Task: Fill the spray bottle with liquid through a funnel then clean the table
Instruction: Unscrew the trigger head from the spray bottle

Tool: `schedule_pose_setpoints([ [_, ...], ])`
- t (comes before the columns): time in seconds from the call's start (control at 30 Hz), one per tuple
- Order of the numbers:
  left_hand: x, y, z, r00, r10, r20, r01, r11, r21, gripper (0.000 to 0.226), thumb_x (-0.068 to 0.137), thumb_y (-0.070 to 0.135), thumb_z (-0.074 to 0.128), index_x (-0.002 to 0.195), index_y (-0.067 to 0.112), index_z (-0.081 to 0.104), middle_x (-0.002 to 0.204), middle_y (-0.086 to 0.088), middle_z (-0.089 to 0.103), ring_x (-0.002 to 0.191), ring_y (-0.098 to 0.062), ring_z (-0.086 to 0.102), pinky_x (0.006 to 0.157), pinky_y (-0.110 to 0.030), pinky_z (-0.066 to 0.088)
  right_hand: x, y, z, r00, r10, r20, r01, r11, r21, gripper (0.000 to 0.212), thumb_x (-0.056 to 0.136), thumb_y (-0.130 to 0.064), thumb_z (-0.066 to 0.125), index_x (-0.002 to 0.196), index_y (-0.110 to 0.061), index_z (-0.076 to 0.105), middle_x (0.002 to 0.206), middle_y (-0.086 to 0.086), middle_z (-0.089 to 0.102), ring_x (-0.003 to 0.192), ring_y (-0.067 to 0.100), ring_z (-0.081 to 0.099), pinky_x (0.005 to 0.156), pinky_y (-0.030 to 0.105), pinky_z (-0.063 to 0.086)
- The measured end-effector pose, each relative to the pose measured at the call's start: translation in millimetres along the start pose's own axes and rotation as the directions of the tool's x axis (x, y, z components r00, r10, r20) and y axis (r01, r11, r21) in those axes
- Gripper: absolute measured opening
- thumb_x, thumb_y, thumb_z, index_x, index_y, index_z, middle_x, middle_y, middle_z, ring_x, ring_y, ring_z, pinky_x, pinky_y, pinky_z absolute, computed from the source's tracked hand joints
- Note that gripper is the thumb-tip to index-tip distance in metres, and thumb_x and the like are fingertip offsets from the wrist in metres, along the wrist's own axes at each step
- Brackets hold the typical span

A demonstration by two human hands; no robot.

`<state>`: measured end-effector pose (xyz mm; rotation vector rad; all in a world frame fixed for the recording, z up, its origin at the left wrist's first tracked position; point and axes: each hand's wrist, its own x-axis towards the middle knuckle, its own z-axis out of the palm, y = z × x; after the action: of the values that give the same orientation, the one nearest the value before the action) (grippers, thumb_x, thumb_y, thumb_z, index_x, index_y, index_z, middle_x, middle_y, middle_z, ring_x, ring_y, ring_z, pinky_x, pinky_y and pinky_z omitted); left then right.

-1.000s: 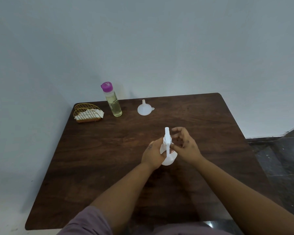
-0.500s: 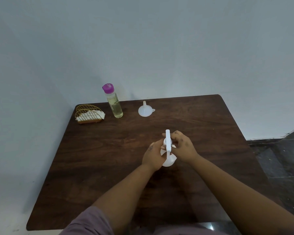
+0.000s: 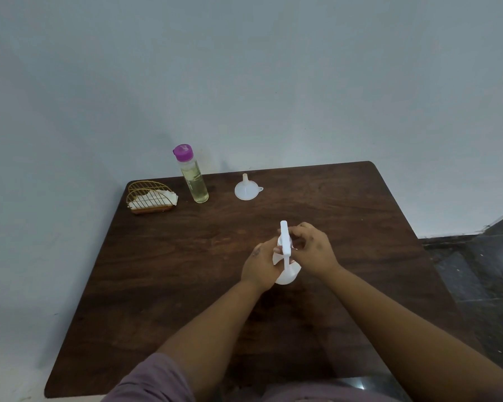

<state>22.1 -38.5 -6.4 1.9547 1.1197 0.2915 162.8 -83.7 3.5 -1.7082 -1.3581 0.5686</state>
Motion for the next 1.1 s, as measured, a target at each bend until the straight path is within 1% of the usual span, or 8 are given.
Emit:
schedule_pose_setpoints([
  [0.1,-0.3,0.1,-0.7,1.0,-0.004,-0.005,0.004,1.0,-0.006,0.048,0.086,0.044,0.056,0.129,0.024,0.055,0.125,0.0,0.063,0.119,-0.021,0.055,0.099,-0.045,0.049,-0.4,3.7,-5.3,0.996,0.014,0.091,-0.019,0.998,0.052,0.039,0.081,-0.016,0.074,0.116,-0.016,0.056,0.107,-0.005,0.068,0.095,0.009,0.066,0.082,0.032,0.057],
  [0.27,-1.2,1.0,-0.7,1.0,-0.012,-0.001,0.012,1.0,-0.006,0.052,0.083,0.047,0.053,0.128,0.023,0.057,0.12,0.0,0.064,0.116,-0.021,0.056,0.098,-0.044,0.049,4.0,1.4,-10.5,0.944,0.047,0.327,-0.055,0.998,0.013,0.048,0.081,-0.014,0.072,0.121,-0.013,0.045,0.122,-0.003,0.063,0.108,0.008,0.061,0.089,0.023,0.051],
  [0.47,-0.5,-5.9,1.9,1.0,-0.004,-0.01,0.004,1.0,0.006,0.046,0.087,0.032,0.063,0.131,0.024,0.055,0.118,0.0,0.066,0.114,-0.022,0.058,0.095,-0.048,0.051,-3.8,0.9,4.4,1.0,-0.012,0.029,0.015,0.996,-0.09,0.033,0.07,-0.016,0.083,0.099,-0.009,0.069,0.09,-0.004,0.053,0.076,0.006,0.054,0.064,0.01,0.043],
  [0.57,1.0,-4.1,1.9,1.0,0.011,-0.01,-0.012,1.0,-0.012,0.054,0.081,0.049,0.057,0.13,0.026,0.056,0.121,0.001,0.065,0.116,-0.022,0.058,0.096,-0.048,0.051,-2.4,-0.3,-0.3,0.996,-0.037,0.077,0.042,0.998,-0.057,0.029,0.077,-0.009,0.076,0.105,-0.006,0.068,0.091,0.002,0.062,0.08,0.016,0.062,0.071,0.026,0.053],
  [0.67,4.7,-9.7,6.2,1.0,-0.013,-0.001,0.013,1.0,-0.011,0.067,0.077,0.06,0.05,0.133,0.026,0.054,0.127,0.001,0.064,0.12,-0.02,0.057,0.1,-0.046,0.048,-3.5,-6.3,-7.7,0.985,-0.025,0.169,0.036,0.998,-0.059,0.032,0.084,-0.005,0.068,0.115,-0.007,0.06,0.105,0.004,0.067,0.092,0.016,0.065,0.075,0.013,0.05],
  [0.83,4.0,-1.4,0.1,0.998,-0.05,0.036,0.05,0.999,0.012,0.054,0.094,0.034,0.06,0.144,0.021,0.044,0.142,-0.003,0.053,0.132,-0.022,0.048,0.111,-0.037,0.039,-3.4,-18.8,-17.2,0.969,0.017,0.245,-0.006,0.999,-0.046,0.031,0.088,-0.009,0.063,0.116,-0.008,0.049,0.101,-0.008,0.058,0.087,0.009,0.061,0.072,0.015,0.048],
  [1.0,6.5,-1.7,-0.4,0.997,-0.058,0.045,0.054,0.996,0.077,0.06,0.089,0.048,0.063,0.14,0.024,0.046,0.141,0.002,0.054,0.13,-0.02,0.048,0.108,-0.04,0.041,3.8,-35.4,-24.7,0.972,0.049,0.23,-0.03,0.996,-0.082,0.035,0.091,-0.017,0.061,0.118,-0.011,0.038,0.101,0.003,0.061,0.086,0.021,0.064,0.072,0.034,0.056],
  [1.1,8.2,-1.3,-1.4,0.995,-0.07,0.064,0.064,0.993,0.096,0.055,0.089,0.043,0.064,0.138,0.024,0.048,0.138,0.002,0.055,0.128,-0.021,0.048,0.107,-0.039,0.041,6.0,-45.6,-28.3,0.988,0.079,0.135,-0.07,0.995,-0.071,0.032,0.092,-0.017,0.06,0.115,-0.012,0.038,0.1,0.006,0.062,0.083,0.022,0.064,0.07,0.033,0.055],
])
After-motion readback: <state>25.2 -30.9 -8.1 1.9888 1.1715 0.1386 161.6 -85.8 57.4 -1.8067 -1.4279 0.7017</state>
